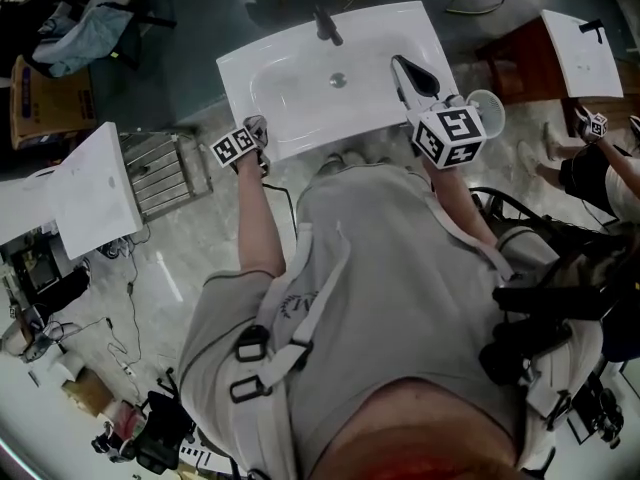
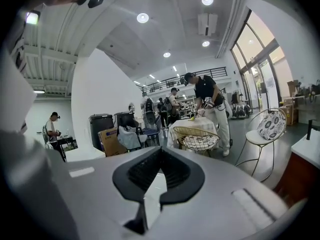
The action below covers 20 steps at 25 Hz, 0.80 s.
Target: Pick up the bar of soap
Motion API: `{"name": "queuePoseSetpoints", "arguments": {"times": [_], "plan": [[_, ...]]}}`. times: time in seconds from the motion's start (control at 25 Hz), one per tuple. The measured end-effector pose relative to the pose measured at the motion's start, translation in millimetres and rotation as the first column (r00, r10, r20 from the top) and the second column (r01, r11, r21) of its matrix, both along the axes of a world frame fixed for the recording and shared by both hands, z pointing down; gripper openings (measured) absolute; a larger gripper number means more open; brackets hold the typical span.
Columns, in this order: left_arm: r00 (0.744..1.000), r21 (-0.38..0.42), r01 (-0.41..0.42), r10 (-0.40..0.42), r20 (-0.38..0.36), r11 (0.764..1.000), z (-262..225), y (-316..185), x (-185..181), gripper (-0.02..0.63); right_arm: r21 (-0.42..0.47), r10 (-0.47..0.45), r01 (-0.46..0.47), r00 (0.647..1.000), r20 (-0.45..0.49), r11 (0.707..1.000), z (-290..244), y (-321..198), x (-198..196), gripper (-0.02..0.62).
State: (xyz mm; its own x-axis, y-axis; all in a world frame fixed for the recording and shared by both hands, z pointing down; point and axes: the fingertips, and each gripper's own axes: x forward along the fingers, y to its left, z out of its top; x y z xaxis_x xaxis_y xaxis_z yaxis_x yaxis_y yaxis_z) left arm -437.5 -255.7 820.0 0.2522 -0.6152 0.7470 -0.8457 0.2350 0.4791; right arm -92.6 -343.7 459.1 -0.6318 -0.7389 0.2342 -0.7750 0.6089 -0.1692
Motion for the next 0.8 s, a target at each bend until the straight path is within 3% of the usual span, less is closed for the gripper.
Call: {"name": "queuePoseSetpoints", "arguments": {"times": [0.16, 0.36, 0.44, 0.52, 0.6, 0.8], "plan": [[0.985, -0.109, -0.088, 0.102, 0.137, 0.990, 14, 15, -1, 0.238, -0.004, 0.000, 0.000, 1.000, 0.004, 1.000, 3, 4, -2, 0.003], [0.949, -0.150, -0.115, 0.153, 0.277, 0.982, 18, 13, -6, 0.227, 0.002, 0.003, -0.003, 1.000, 0.007, 1.000, 2, 3, -5, 0.003], [0.959, -0.132, -0.092, 0.123, 0.256, 0.987, 15, 11, -8, 0.222, 0.004, 0.009, -0.009, 1.000, 0.010, 1.000, 1, 4, -3, 0.002], [0.977, -0.082, -0.020, 0.037, 0.208, 0.996, 7, 10, -13, 0.219, 0.004, 0.016, -0.016, 1.000, 0.011, 1.000, 0, 4, -1, 0.002], [0.980, -0.040, 0.034, -0.025, 0.196, 0.999, -3, 10, -21, 0.210, 0.002, 0.024, -0.024, 1.000, 0.011, 1.000, 2, 3, 3, 0.003], [0.982, 0.005, 0.058, -0.058, 0.182, 0.998, -15, 5, -29, 0.195, -0.004, 0.032, -0.031, 0.999, 0.012, 0.999, 5, 1, 4, 0.002]]}}
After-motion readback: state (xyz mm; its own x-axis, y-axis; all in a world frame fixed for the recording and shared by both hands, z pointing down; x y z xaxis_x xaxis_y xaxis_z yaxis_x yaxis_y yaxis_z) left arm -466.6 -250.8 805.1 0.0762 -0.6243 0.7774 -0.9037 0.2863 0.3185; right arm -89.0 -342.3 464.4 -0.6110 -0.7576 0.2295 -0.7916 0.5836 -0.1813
